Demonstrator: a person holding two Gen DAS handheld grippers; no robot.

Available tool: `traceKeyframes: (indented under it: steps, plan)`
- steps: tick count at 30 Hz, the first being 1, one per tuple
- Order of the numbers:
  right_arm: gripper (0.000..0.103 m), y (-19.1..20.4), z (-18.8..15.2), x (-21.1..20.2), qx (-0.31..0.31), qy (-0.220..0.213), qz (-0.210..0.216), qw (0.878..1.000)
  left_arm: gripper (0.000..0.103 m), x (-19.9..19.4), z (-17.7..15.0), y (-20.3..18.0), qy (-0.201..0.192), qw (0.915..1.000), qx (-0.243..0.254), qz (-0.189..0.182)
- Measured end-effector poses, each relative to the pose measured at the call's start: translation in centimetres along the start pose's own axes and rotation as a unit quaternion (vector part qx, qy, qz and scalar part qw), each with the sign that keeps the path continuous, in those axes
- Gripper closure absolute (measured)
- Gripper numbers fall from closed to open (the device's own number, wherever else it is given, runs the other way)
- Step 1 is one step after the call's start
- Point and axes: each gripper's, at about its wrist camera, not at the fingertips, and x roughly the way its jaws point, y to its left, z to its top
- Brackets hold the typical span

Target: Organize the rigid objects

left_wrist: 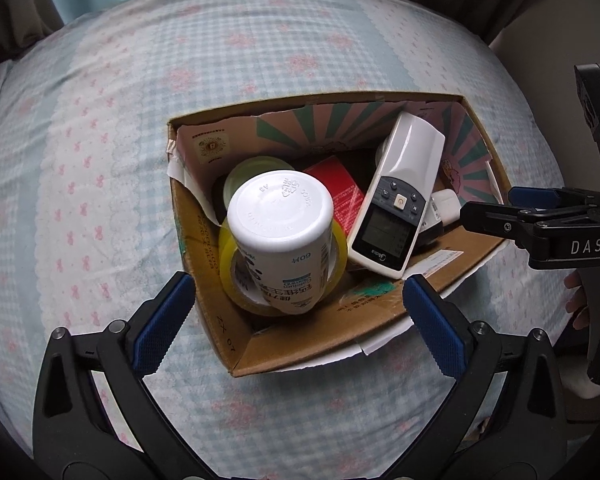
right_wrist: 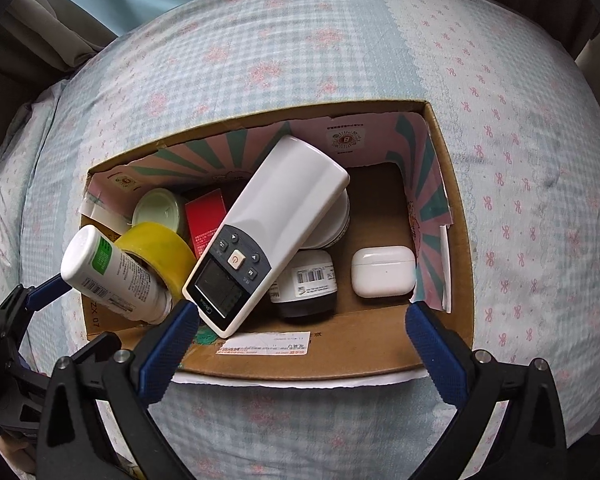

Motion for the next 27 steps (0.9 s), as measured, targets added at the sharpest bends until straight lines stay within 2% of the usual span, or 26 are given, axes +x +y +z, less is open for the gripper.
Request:
traceKeyframes:
  steps: [7, 14, 16, 22, 27]
  plan:
    - [0.000, -0.4, -0.6, -2.7, -0.005, -0.026, 0.006, 1.000, 0.000, -3.5, -0.3, -0.9, -0.019, 0.9991, -0.024, 0.029]
    - [0.000, -1.5, -1.6, -8.8, -0.016, -0.048, 0.031, 0.998, 0.000, -11.2, -0.1, -5.0, -0.060, 0.9951, -0.031, 0.072]
    - [0.000, -1.9, -2.2, -11.7, -0.031, -0.062, 0.037, 0.997, 0.000, -14.1, 0.2, -7.0, -0.081, 0.9926, -0.030, 0.085]
    - [0.000, -3.9, -3.6, -22.7, -0.073, -0.127, 0.018, 0.989, 0.000, -22.8, 1.2, -13.9, -0.153, 0.9800, -0.049, 0.117]
    - [0.000, -6.9, -4.5, -32.0, -0.058, -0.208, -0.001, 0.976, 0.000, -28.8, 1.0, -19.7, -0.222, 0.9680, -0.053, 0.103]
